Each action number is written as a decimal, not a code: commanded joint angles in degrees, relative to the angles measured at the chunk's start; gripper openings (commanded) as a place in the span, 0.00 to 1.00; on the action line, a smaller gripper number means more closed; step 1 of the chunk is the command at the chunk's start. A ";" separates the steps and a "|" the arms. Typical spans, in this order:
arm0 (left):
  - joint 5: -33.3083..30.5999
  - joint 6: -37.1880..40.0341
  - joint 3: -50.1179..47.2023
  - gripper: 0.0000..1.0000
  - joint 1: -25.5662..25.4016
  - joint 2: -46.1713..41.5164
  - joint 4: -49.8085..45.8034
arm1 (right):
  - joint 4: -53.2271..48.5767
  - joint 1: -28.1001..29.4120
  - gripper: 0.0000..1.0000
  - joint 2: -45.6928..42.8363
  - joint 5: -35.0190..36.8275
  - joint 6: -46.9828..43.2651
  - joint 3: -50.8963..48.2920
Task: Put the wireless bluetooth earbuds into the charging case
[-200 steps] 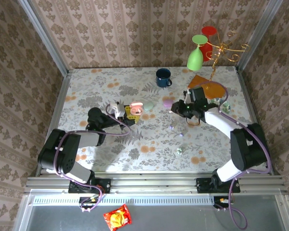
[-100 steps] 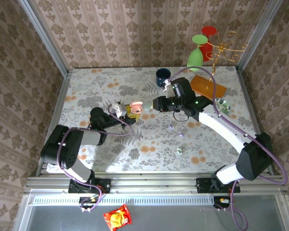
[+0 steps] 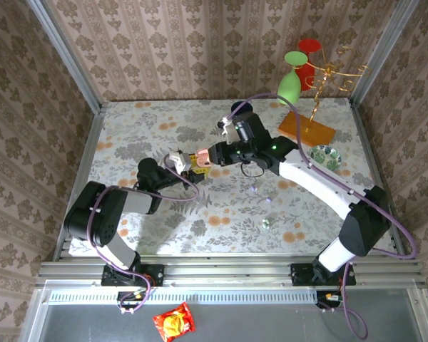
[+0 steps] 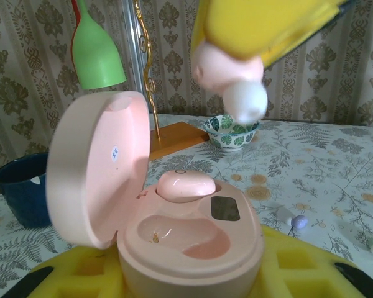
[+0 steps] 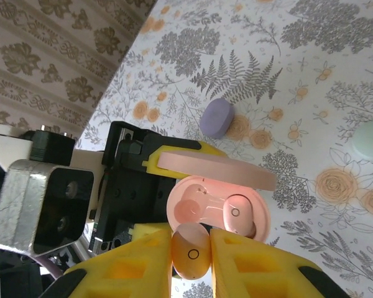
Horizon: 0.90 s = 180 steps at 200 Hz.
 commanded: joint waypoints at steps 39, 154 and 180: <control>-0.72 1.28 1.96 0.34 -0.88 1.28 1.67 | -1.98 1.33 0.22 2.86 2.07 -1.30 3.44; -0.50 0.83 2.36 0.34 -1.53 1.14 1.67 | -1.30 2.50 0.21 6.05 3.08 -1.03 4.07; -0.19 0.79 2.65 0.34 -1.54 1.24 1.67 | -1.45 2.61 0.21 6.67 3.59 -0.88 4.13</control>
